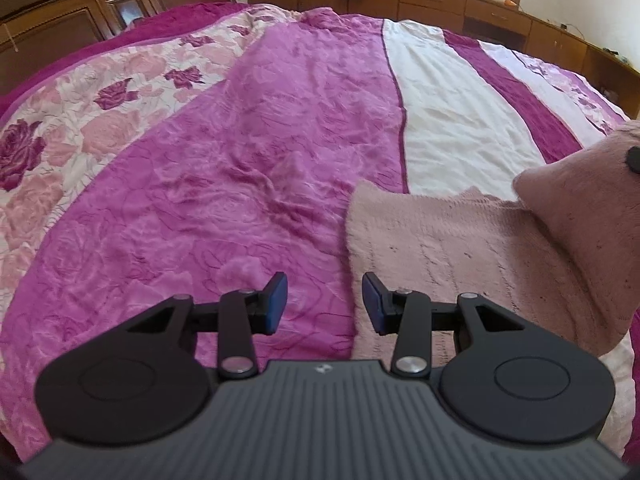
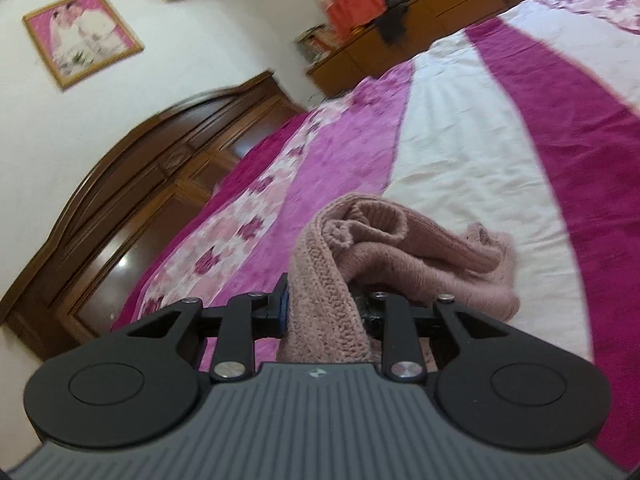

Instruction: Fold small clothes

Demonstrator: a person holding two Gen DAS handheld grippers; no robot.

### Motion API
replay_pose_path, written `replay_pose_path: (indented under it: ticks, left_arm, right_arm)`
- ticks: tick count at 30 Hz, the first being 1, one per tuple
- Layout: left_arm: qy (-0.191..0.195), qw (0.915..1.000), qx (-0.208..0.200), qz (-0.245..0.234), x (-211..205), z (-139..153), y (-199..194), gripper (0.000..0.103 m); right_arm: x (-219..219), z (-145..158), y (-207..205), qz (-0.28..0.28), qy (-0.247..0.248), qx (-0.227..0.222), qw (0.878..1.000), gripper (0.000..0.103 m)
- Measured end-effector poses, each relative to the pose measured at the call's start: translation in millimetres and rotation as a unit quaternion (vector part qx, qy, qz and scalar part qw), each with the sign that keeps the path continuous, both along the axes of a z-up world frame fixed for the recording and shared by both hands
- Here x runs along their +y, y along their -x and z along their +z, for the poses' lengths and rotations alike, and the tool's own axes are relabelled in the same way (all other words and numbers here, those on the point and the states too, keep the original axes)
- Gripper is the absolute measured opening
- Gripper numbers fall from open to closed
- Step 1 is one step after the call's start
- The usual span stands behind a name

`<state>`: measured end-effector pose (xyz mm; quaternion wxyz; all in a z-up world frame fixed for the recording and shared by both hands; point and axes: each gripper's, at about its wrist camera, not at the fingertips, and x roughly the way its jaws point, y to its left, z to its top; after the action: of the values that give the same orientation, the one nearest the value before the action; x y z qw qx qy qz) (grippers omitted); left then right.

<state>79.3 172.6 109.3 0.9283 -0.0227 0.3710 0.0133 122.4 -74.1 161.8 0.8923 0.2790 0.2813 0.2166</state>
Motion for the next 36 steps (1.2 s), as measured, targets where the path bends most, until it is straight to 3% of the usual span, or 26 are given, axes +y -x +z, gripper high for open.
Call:
replay_pose_path:
  ticks: [9, 17, 21, 29, 36]
  left_arm:
    - [-0.005, 0.9998, -0.009, 0.016, 26.6, 4.1, 7.4, 0.043]
    - [0.001, 0.9997, -0.007, 0.024, 43.5, -1.2, 7.5, 0.043]
    - [0.002, 0.9998, -0.010, 0.020, 45.7, -1.8, 6.8, 0.043]
    - [0.013, 0.9994, -0.033, -0.002, 36.6, 11.1, 2.5, 0.043]
    - [0.024, 0.9974, -0.042, -0.053, 4.8, 20.0, -7.2, 0.043]
  right_arm:
    - [95.5, -20.6, -33.2, 0.067, 0.027, 0.050, 0.996, 0.029]
    - [156.8, -78.4, -48.8, 0.089, 0.070, 0.106, 0.988, 0.035]
    - [164.2, -85.5, -38.0, 0.093, 0.056, 0.088, 0.990, 0.059]
    - [153.4, -56.6, -3.4, 0.117, 0.055, 0.034, 0.991, 0.063]
    - [108.2, -38.8, 22.0, 0.060, 0.081, 0.002, 0.995, 0.063]
